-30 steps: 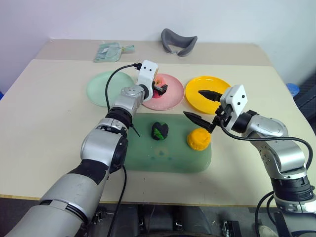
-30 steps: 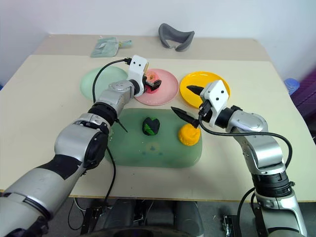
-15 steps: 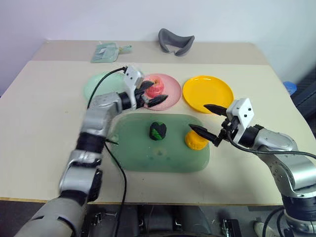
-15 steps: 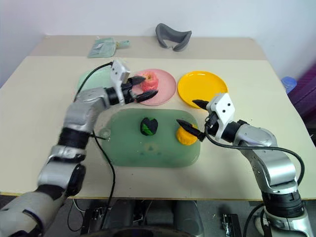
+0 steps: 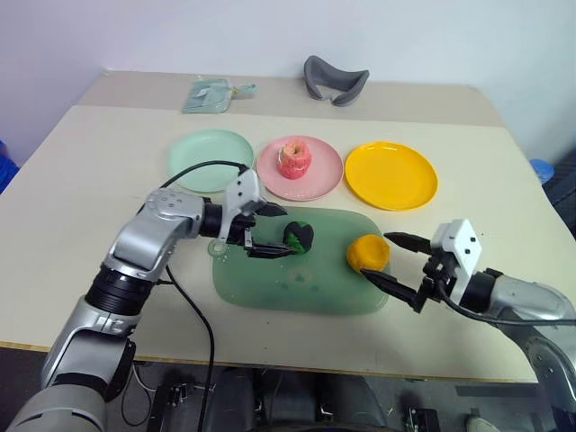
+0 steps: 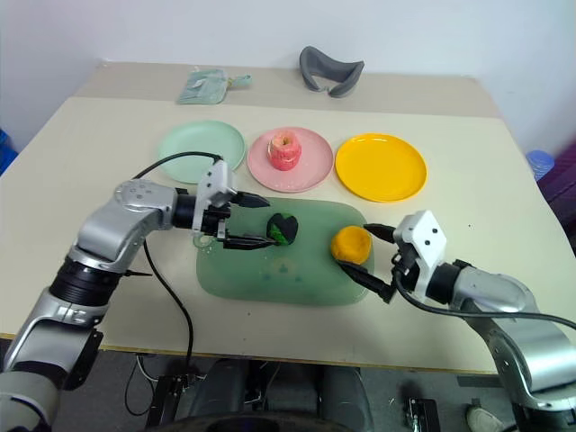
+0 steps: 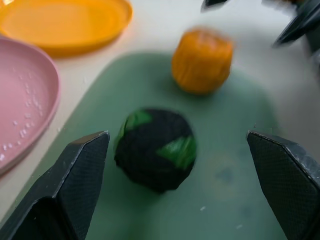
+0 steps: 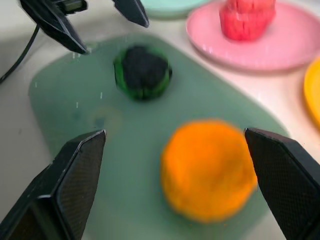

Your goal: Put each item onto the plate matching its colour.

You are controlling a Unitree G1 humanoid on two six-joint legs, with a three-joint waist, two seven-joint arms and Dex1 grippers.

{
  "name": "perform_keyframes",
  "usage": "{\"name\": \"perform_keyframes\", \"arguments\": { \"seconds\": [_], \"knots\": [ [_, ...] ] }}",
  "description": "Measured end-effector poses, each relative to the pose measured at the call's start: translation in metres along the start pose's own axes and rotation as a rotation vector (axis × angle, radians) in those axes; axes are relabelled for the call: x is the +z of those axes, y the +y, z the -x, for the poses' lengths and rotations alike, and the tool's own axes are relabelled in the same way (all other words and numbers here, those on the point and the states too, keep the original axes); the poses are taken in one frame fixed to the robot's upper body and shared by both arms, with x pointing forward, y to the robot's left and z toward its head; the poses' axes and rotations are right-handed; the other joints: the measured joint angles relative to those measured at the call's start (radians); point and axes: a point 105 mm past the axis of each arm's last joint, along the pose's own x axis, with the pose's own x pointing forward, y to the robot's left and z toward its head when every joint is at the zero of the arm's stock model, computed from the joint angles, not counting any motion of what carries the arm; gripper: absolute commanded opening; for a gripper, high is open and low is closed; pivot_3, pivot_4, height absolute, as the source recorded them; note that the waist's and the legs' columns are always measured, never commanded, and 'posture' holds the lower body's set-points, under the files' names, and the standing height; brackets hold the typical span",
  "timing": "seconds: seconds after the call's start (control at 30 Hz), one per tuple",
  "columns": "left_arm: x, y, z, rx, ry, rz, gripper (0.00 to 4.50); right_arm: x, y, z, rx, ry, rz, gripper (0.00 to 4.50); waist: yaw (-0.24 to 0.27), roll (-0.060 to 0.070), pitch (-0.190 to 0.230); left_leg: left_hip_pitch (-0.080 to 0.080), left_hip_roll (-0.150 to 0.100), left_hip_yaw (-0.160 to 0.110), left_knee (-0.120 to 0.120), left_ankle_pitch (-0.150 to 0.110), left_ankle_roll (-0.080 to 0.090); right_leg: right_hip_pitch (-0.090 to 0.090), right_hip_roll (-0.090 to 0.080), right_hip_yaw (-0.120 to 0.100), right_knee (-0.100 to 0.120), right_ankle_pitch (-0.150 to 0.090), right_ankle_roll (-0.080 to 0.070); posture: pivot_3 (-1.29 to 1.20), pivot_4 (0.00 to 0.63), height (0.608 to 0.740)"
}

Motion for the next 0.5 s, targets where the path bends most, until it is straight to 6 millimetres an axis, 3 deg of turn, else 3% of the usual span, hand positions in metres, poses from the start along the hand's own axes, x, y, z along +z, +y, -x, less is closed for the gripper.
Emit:
{"name": "perform_keyframes", "arguments": {
  "seconds": [0.1,0.2,0.33,0.5],
  "knots": [
    [-0.004,0.001,-0.006,0.002,0.011,-0.018,4.48,-0.002,0.0,0.009,-0.017,-0.004,0.01,4.5,0.0,0.0,0.0,0.0,0.0,0.0,0.0,0.0,0.0,0.0,0.0,0.0,0.0,0.0,0.0,0.0,0.15,0.74],
    [-0.009,0.002,-0.012,0.005,0.022,-0.014,3.73,-0.002,0.0,0.013,-0.018,-0.011,0.019,4.5,0.0,0.0,0.0,0.0,0.0,0.0,0.0,0.0,0.0,0.0,0.0,0.0,0.0,0.0,0.0,0.0,0.15,0.74],
    [-0.008,0.002,-0.019,0.008,0.004,-0.006,1.83,-0.001,0.001,0.013,-0.017,-0.026,0.032,4.5,0.002,0.0,0.0,0.0,0.0,0.0,0.001,0.0,0.0,0.001,0.0,0.0,0.0,0.0,0.0,0.0,0.15,0.74],
    [-0.002,0.008,-0.024,0.067,-0.044,0.038,1.83,0.0,0.002,0.014,-0.019,-0.036,0.042,4.5,0.0,0.0,0.0,0.0,0.0,-0.001,0.001,0.0,0.001,0.001,0.0,0.0,0.0,0.0,0.0,0.0,0.15,0.74]
  ]
}}
